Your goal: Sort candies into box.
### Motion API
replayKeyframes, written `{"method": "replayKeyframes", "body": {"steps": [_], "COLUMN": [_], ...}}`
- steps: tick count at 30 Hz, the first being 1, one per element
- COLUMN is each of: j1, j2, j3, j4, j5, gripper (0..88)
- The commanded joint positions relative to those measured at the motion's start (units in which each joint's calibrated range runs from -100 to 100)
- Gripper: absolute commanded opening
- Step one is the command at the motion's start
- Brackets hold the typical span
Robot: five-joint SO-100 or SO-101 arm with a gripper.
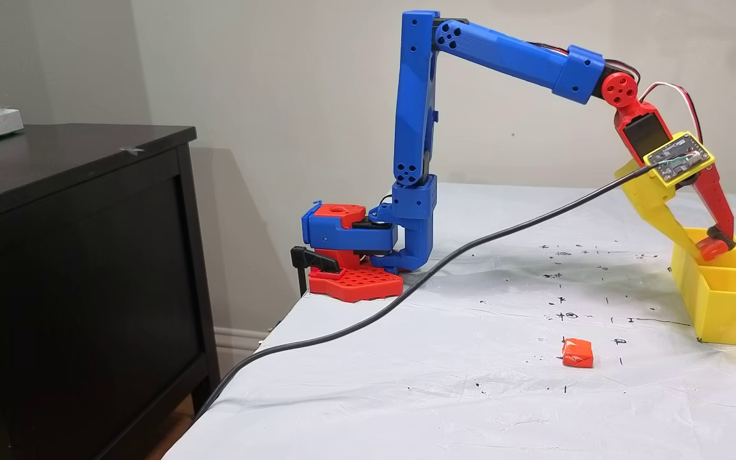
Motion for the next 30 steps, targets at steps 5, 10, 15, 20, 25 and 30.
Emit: {"method": "replayKeyframes", "body": {"steps": [5, 10, 15, 20, 25, 30], "j1": [-0.5, -0.4, -0.2, 0.4, 1.4, 3.3], "j2": [-1.4, -2.1, -3.6, -5.0, -6.3, -7.8], "j3": [-6.3, -6.4, -6.3, -7.2, -9.2, -14.4], "j4": [1.1, 1.4, 1.9, 3.6, 6.9, 14.8], "j5": [0.3, 0.6, 1.2, 1.5, 2.0, 4.2], "gripper": [32.2, 29.8, 15.0, 1.5, 0.2, 0.2]}}
